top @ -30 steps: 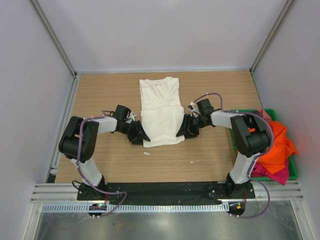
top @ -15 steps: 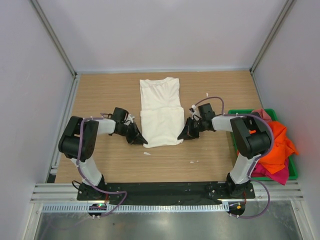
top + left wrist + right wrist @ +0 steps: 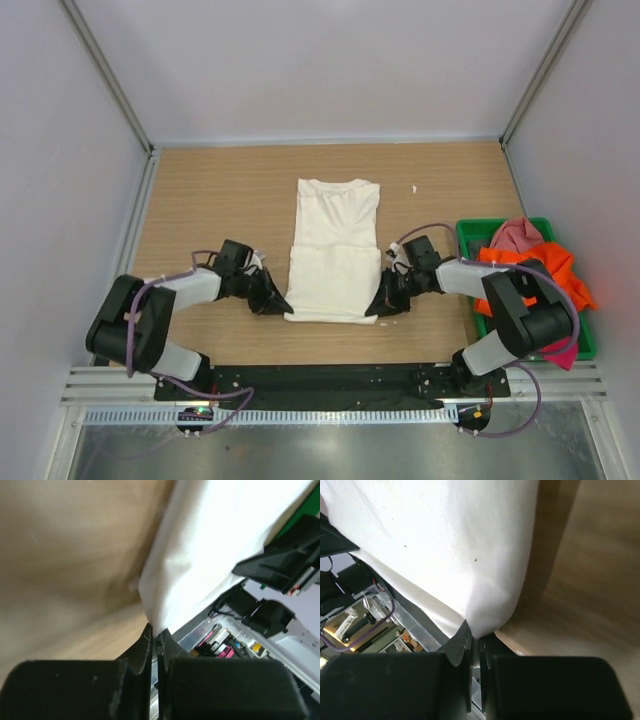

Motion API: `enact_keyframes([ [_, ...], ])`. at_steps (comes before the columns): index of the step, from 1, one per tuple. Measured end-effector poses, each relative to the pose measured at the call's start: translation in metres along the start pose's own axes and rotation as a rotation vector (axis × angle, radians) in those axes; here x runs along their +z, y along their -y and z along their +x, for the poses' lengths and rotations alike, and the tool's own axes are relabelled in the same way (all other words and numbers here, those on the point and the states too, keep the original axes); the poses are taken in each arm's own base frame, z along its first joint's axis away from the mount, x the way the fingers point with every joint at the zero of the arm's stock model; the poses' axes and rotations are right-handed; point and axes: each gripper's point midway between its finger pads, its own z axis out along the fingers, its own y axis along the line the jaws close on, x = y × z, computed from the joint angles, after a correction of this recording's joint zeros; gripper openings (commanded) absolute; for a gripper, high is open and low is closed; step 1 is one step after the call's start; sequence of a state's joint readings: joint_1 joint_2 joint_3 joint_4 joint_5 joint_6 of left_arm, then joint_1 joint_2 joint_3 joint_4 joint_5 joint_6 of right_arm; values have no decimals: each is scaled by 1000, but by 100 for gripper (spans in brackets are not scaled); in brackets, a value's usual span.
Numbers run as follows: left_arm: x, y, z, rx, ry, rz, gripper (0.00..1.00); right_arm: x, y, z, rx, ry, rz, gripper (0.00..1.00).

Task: Fold and stack the t-shirts
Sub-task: Fold the tshirt

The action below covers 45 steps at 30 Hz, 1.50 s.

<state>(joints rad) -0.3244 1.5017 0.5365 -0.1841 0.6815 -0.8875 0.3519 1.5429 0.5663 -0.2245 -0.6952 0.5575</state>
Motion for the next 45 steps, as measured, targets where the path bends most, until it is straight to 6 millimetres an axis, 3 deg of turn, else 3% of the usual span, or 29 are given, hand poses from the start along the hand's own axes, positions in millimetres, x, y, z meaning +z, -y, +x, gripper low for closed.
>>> enact_keyframes([
  [5, -22, 9, 43, 35, 15, 57, 0, -10, 0, 36, 36, -41, -7, 1],
  [10, -54, 20, 69, 51, 76, 141, 0, -27, -19, 64, 23, -42, -59, 1],
  [15, -72, 28, 80, -4, 115, 184, 0, -46, -39, 71, 33, -24, -102, 1],
  [18, -77, 39, 73, -59, 121, 166, 0, -58, -57, 58, 69, -35, -90, 1],
  [21, -81, 70, 40, -115, 134, 148, 0, -72, -79, 16, 95, -13, -79, 1],
  [22, -82, 82, 26, -121, 147, 155, 0, -77, -87, -8, 99, 7, -79, 1],
  [25, -82, 119, -31, -132, 197, 180, 0, -84, -99, -61, 107, 43, -88, 1],
  [29, -82, 171, -109, -109, 247, 248, 0, -81, -107, -128, 134, 68, -111, 1],
  [33, -76, 196, -164, -82, 281, 281, 0, -73, -112, -178, 144, 77, -141, 2],
  [35, -72, 197, -185, -83, 288, 285, 1, -66, -115, -202, 143, 78, -173, 14],
  [36, -69, 196, -195, -90, 288, 285, 14, -62, -114, -216, 153, 87, -189, 26],
  [37, -67, 193, -204, -92, 293, 281, 16, -57, -111, -226, 169, 89, -200, 34],
  [39, -59, 183, -231, -100, 305, 262, 31, -45, -105, -247, 186, 108, -233, 41],
  [40, -55, 180, -246, -94, 315, 258, 42, -40, -101, -259, 194, 119, -246, 53],
  [41, -49, 172, -262, -81, 325, 247, 46, -35, -96, -270, 208, 122, -252, 59],
  [42, -44, 164, -278, -72, 329, 226, 59, -32, -93, -285, 200, 135, -259, 75],
  [45, -33, 151, -323, 19, 380, 159, 59, -30, -78, -330, 137, 209, -243, 76],
])
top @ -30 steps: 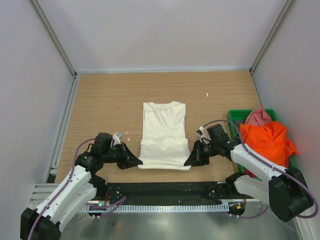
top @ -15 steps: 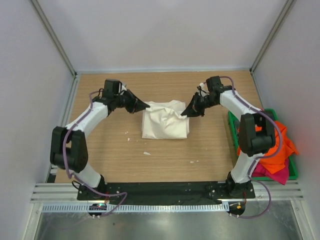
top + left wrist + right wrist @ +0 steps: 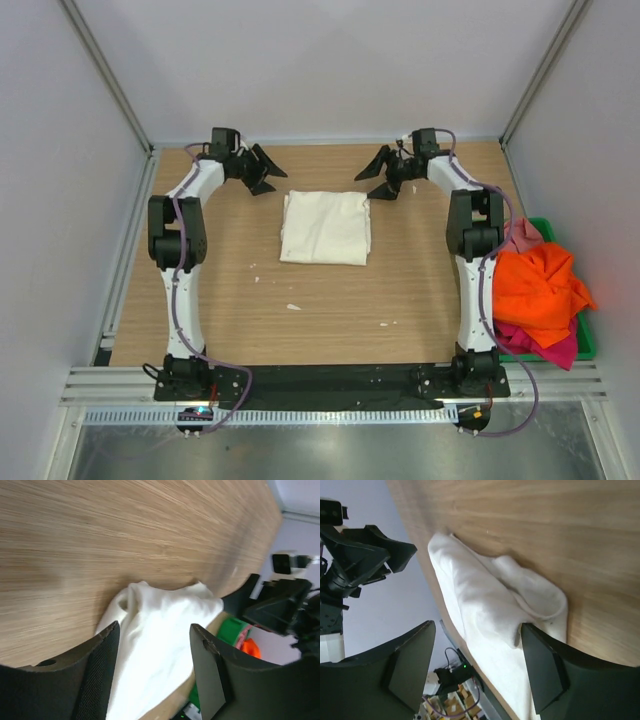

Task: Fold and stack the t-shirts
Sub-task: Fold the tshirt

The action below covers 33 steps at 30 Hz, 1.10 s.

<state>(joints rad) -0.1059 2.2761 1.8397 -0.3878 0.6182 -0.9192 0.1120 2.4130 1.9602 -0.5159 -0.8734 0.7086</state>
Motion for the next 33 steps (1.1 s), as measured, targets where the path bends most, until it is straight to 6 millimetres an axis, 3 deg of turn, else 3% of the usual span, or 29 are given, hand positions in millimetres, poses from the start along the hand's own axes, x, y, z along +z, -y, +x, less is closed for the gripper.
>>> enact_keyframes([
  [2, -2, -12, -9, 64, 20, -54, 59, -10, 4, -16, -21, 45, 10, 77],
  [6, -31, -5, -2, 170, 39, -75, 48, -40, 9, -33, -104, 151, 91, 78],
  [8, -49, 5, 15, 197, 38, -41, 50, -56, 5, -30, -151, 180, 120, 78],
  [9, -57, 11, 26, 208, 38, -13, 59, -61, 2, -25, -181, 188, 128, 78],
  [11, -63, 21, 40, 234, 29, 28, 61, -65, -4, -13, -224, 186, 138, 78],
  [13, -56, 32, 49, 276, 24, 59, 59, -61, -7, 0, -269, 173, 150, 75],
  [14, -50, 33, 51, 302, 21, 62, 59, -57, -7, 4, -291, 165, 155, 69],
  [19, -12, 25, 45, 409, 22, 22, 49, -34, 5, 16, -352, 130, 198, 62],
  [24, 17, 2, 18, 457, 59, -55, 46, -22, 20, 11, -367, 131, 234, 54],
  [33, 35, -19, 5, 467, 70, -124, 46, -14, 32, -3, -376, 145, 265, 50],
])
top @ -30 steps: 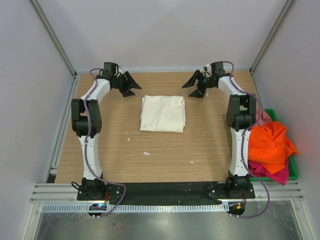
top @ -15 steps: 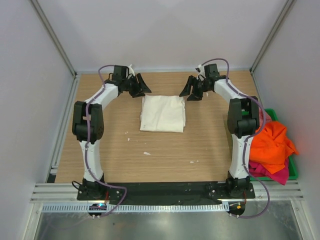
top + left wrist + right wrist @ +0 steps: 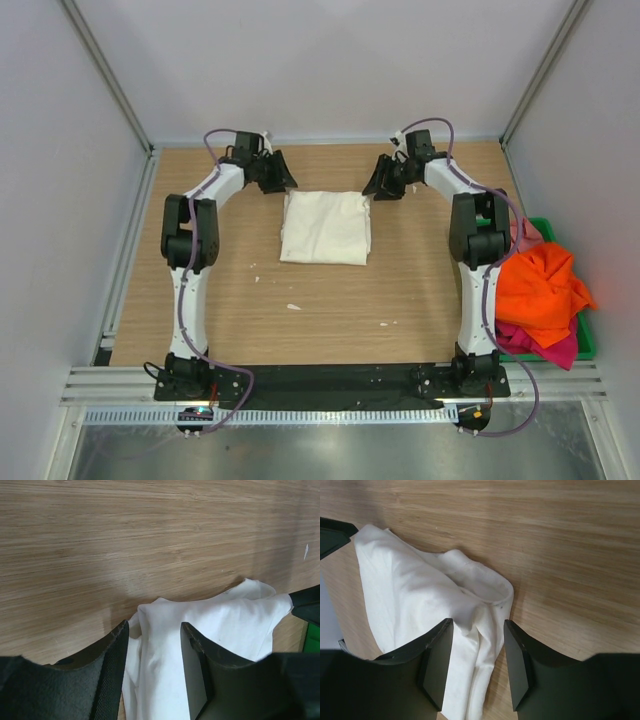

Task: Fold and stack the t-shirts
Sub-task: Fold the tshirt

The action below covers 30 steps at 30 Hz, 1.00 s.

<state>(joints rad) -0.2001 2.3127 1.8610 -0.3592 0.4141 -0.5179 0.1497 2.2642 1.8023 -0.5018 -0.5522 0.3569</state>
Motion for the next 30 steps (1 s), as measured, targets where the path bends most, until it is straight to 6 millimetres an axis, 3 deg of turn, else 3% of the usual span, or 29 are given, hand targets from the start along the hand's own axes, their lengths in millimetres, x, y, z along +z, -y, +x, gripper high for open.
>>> enact_keyframes([
  [9, 13, -2, 5, -3, -19, -1, 33, 11, -4, -8, 6, 7, -30, 41],
  [11, 13, 0, 3, -5, -18, 1, 24, 12, -6, -7, 18, 2, -38, 39],
  [13, 13, 2, 0, -4, -12, 7, 9, 12, -8, -7, 23, 1, -46, 31],
  [15, 12, 4, -3, -2, -6, 10, 0, 12, -10, -7, 27, 1, -49, 23],
  [17, 11, 5, -5, -1, -2, 11, 0, 11, -12, -9, 33, 4, -51, 12],
  [18, 11, 5, -5, -2, -1, 10, 0, 10, -13, -11, 36, 7, -53, 1],
  [23, 12, -2, -5, -7, 5, -27, 0, 9, -16, -17, 62, 24, -48, 1],
  [30, 8, -28, -4, -24, 21, -160, 0, 12, -17, -33, 134, 77, -49, 1],
])
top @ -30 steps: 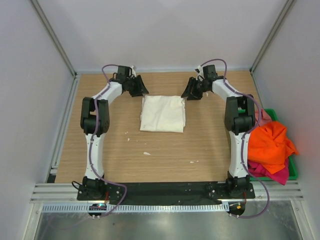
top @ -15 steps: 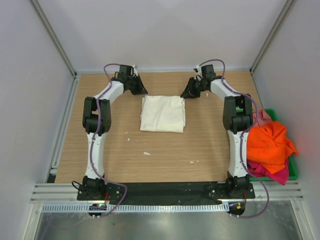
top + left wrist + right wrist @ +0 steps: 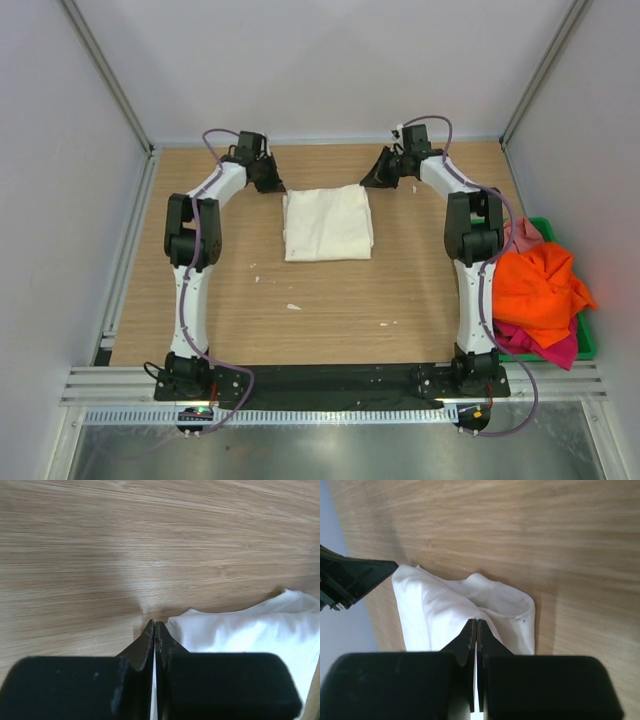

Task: Fold and stack the t-shirts
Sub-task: Fold the tshirt

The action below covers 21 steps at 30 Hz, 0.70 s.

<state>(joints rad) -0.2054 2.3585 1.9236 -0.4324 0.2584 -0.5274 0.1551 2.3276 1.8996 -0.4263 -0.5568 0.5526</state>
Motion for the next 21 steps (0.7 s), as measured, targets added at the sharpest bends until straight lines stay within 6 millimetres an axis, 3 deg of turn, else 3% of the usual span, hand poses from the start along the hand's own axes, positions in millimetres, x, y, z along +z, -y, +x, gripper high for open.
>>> enact_keyframes([
  [3, -2, -7, -2, 2, -1, -36, 0, 13, 3, -10, 23, 23, -20, 1],
  [7, -6, -11, -12, 8, 29, -65, 0, 37, 24, -13, 93, 19, -22, 2],
  [8, -7, -10, -15, 7, 32, -63, 4, 42, 31, -14, 117, 14, -27, 8],
  [9, -9, -9, -17, 6, 34, -62, 27, 45, 32, -14, 139, 4, -40, 16],
  [10, -10, -8, -20, 13, 38, -55, 39, 46, 32, -17, 153, 0, -59, 30],
  [13, -13, -3, -25, 7, 46, -27, 49, 41, 25, -29, 141, 22, -80, 53],
  [16, -14, -1, -16, -1, 17, 6, 53, 38, 26, -35, 102, 38, -64, 66],
  [21, -14, 15, -6, 1, -27, 97, 59, 25, 28, -33, 41, 29, -28, 69],
])
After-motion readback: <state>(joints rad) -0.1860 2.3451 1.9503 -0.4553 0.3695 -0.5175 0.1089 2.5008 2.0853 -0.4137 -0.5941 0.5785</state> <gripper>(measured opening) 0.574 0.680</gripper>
